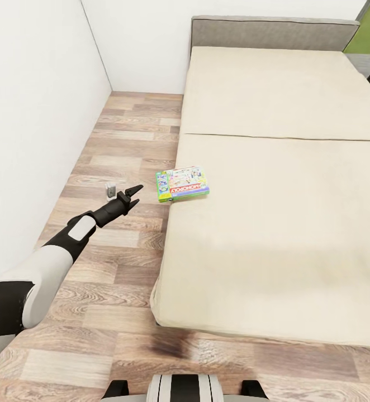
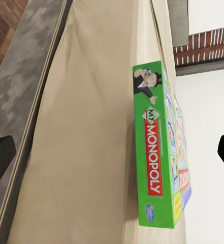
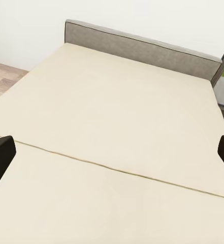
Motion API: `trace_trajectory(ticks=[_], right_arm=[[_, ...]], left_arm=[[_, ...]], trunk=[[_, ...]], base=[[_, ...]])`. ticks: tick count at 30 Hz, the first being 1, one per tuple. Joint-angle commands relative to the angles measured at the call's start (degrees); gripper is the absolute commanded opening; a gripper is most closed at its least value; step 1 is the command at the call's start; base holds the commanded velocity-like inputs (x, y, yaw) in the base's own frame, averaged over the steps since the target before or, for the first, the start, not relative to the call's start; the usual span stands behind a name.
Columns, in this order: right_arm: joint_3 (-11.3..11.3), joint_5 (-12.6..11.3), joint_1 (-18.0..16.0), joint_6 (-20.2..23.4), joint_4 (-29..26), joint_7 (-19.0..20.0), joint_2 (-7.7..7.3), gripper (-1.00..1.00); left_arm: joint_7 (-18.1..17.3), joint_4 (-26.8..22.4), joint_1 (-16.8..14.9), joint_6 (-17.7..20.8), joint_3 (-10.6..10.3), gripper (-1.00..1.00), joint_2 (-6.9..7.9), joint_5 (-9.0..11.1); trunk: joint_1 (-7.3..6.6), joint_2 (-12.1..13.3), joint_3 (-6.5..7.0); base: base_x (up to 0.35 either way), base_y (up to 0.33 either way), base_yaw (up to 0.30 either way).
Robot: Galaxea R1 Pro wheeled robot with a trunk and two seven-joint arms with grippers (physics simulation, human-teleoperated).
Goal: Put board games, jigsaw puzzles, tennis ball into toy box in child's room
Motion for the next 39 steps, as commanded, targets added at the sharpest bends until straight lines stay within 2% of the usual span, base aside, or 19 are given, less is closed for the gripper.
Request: trace_trajectory(ticks=[1, 15, 29, 39], right_arm=[[0.1, 0.3, -0.2, 0.3, 0.0, 0.4, 0.0, 1.0], [0.0, 0.3, -0.2, 0.3, 0.0, 0.4, 0.0, 1.0], [0.0, 0.3, -0.3, 0.3, 0.0, 0.4, 0.0, 1.0], [0.0, 0.3, -0.3, 0.3, 0.0, 0.4, 0.0, 1.0]], left_arm=[[0.0, 0.0, 0.0, 0.3, -0.3, 1.0, 0.06, 0.6], [0.4, 0.0, -0.2, 0.3, -0.3, 1.0, -0.05, 0.6], [0.3, 0.0, -0.2, 0.2, -0.4, 1.0, -0.08, 0.6], [0.2, 0.0, -0.2, 0.2, -0.4, 1.0, -0.15, 0.6]], trunk=[[0.0, 0.0, -0.03], [0.0, 0.0, -0.03], [0.0, 0.0, -0.03], [0.0, 0.0, -0.03]], base=[[0.0, 0.0, -0.001], [0.0, 0.0, -0.016], [0.0, 0.0, -0.172], [0.0, 0.0, -0.065]])
